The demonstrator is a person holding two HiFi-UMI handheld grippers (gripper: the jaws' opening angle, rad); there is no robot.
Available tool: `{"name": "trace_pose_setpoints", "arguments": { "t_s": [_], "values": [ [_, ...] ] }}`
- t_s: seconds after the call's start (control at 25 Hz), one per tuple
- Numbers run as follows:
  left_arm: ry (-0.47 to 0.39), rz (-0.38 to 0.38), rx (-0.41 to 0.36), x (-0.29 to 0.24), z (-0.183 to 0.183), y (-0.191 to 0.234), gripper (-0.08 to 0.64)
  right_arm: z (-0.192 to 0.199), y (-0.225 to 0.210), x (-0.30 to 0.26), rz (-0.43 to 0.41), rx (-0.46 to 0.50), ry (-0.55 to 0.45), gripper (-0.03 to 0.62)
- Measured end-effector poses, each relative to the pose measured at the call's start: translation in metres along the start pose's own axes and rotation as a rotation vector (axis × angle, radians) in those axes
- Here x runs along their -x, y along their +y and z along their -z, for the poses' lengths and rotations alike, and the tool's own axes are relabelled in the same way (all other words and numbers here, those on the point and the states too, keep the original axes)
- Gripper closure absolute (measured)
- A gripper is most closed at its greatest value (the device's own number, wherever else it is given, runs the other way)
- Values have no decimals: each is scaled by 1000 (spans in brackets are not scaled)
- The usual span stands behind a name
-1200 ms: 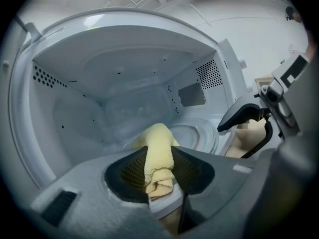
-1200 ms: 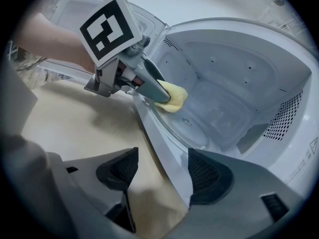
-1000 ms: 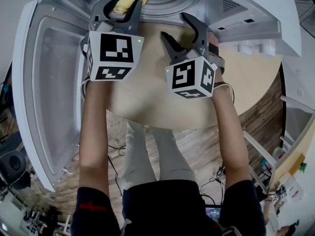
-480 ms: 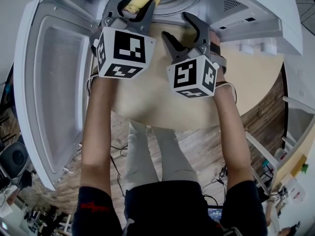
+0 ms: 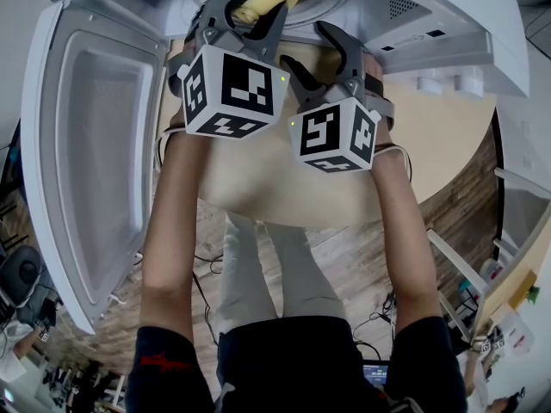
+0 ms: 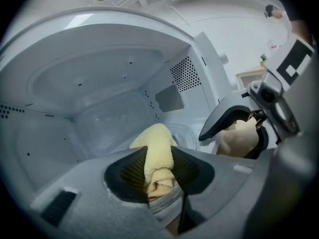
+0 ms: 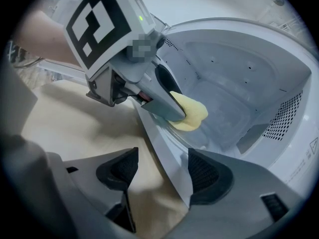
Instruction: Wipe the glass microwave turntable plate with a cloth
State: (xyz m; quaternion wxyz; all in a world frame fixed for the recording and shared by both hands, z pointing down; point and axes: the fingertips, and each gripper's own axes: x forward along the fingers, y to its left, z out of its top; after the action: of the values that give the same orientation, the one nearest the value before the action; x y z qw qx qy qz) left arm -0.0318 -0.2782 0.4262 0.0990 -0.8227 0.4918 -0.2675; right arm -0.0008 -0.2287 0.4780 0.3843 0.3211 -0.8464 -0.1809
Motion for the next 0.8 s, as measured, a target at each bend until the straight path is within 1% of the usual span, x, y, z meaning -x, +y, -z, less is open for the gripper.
{"name": "trace_pose_setpoints", "arguments": {
  "t_s": [0.2, 0.6, 0.8],
  "values": [
    [1, 12, -27, -3, -4, -5, 437, 0, 0, 0, 0, 0, 0, 318],
    [6, 46, -20, -3, -5, -8, 437, 0, 0, 0, 0, 0, 0, 318],
    [4, 80, -43, -1, -9, -17, 437, 0, 0, 0, 1, 1, 1, 318]
  ]
}}
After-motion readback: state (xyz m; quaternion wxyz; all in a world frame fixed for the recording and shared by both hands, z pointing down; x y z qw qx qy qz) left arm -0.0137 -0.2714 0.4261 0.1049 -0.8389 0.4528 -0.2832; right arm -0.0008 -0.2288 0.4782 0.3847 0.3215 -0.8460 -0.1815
